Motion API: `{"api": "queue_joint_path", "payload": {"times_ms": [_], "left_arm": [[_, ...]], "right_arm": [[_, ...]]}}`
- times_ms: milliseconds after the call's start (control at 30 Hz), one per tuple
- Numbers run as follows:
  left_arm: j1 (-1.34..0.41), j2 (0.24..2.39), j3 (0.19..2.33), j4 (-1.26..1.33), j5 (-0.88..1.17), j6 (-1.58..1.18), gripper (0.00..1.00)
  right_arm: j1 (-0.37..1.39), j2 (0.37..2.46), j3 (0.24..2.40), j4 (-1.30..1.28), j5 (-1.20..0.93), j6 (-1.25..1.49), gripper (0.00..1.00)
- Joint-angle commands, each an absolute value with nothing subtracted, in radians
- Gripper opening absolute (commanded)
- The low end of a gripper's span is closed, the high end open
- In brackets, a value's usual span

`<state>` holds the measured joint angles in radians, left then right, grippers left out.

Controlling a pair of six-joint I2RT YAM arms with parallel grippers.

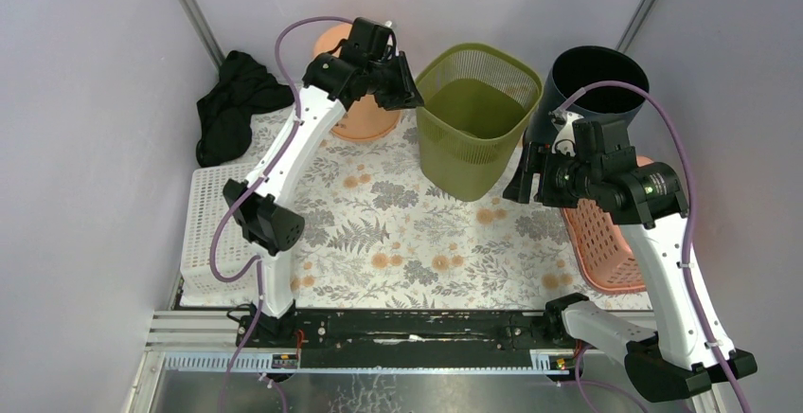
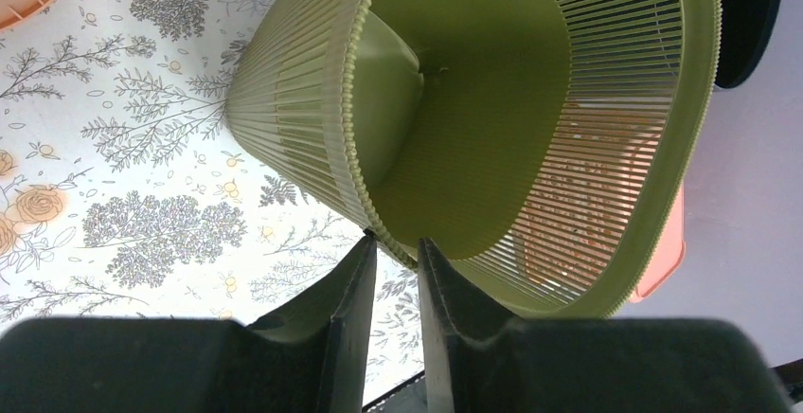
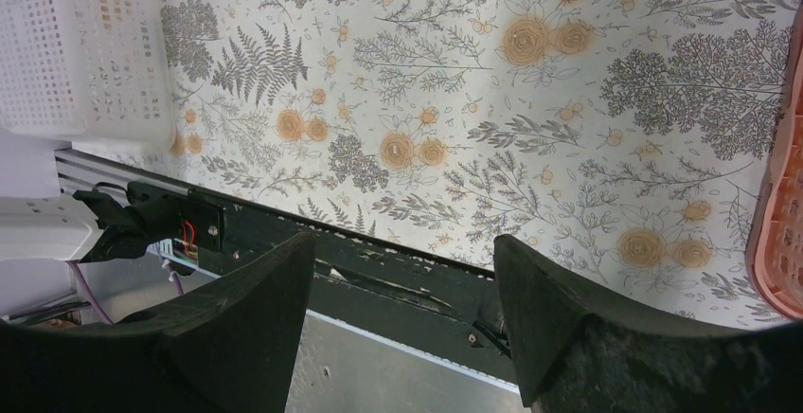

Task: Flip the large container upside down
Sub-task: Move the container to the center of the board.

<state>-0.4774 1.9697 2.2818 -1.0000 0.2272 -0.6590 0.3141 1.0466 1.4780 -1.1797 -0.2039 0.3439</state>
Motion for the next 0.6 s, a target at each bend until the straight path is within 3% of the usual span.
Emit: {"api": "queue_joint_path", "payload": {"times_ms": [0, 567], "left_arm": [[-0.480, 1.984, 2.325, -1.014, 0.278, -0.647, 0.29], [-0.494, 1.780, 1.984, -0.920, 0.304, -0.627, 0.25]], "right_arm": [[0.318, 1.054, 1.502, -1.163, -0.235, 0.337, 0.77], [0.319, 1.210, 1.679, -1.139, -0.211, 0.353, 0.78]]}}
